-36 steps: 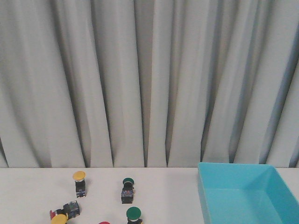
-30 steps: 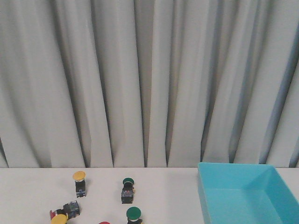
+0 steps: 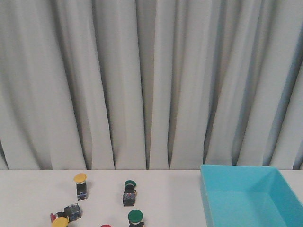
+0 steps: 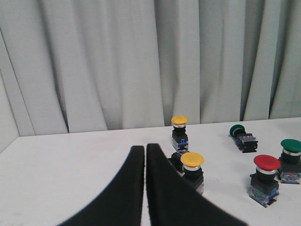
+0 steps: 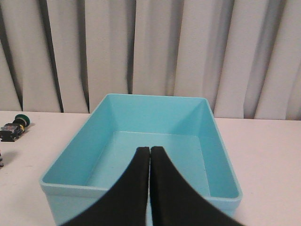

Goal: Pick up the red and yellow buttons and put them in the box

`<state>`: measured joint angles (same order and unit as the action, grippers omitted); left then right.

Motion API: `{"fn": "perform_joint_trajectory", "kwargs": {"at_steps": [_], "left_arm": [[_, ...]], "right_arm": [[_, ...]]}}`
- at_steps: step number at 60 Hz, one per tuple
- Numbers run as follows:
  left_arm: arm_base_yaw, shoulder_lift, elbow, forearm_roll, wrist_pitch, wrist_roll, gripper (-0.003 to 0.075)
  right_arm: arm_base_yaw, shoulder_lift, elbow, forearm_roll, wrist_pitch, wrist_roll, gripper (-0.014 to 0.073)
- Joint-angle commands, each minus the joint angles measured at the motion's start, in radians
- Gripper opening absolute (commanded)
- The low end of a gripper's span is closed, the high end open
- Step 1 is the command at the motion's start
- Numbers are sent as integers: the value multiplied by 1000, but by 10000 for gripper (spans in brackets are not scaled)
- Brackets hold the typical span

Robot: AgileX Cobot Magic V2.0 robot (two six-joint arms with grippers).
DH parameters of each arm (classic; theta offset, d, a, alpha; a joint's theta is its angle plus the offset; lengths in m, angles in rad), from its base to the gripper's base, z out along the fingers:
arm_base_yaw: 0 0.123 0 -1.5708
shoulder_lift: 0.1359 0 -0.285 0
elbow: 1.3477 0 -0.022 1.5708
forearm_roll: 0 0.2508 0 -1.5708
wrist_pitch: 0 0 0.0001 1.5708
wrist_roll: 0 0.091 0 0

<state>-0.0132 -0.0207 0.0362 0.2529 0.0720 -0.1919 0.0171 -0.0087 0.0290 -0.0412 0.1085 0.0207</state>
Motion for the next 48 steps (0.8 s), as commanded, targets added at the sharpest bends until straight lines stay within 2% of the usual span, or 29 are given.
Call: {"fn": "perform_joint_trajectory", "kwargs": {"at_steps": [1, 9, 13, 17, 22, 26, 29, 33, 37, 42, 48], "left_arm": [[0, -5, 1, 0, -67, 0, 3], [0, -5, 1, 7, -87, 9, 3], [0, -5, 1, 7, -152, 42, 3], [0, -5, -8, 6, -243, 90, 3], [0, -3, -40, 6, -421, 111, 3], [0, 13, -91, -3, -534, 116, 3], [0, 61, -156, -29, -598, 116, 3], [0, 174, -271, -79, -616, 137, 3], [0, 323, -445, -141, -576, 169, 3], [0, 521, -648, -169, -450, 175, 3], [0, 746, -854, -169, -245, 150, 3]], "right_arm": [[-5, 18, 14, -7, -79, -10, -8], [-5, 18, 14, -7, -79, -10, -8], [-7, 18, 12, -10, -155, -13, -8], [-7, 18, 12, 13, -354, 2, -8], [-7, 31, -6, 101, -686, -10, -8], [-7, 87, -62, 183, -836, -89, -8], [-7, 164, -144, 221, -879, -177, -8], [-6, 292, -279, 190, -874, -269, -8], [-6, 424, -454, 102, -801, -281, -8], [-6, 610, -680, -1, -587, -165, -8], [-6, 774, -864, -25, -332, 26, -8]]}}
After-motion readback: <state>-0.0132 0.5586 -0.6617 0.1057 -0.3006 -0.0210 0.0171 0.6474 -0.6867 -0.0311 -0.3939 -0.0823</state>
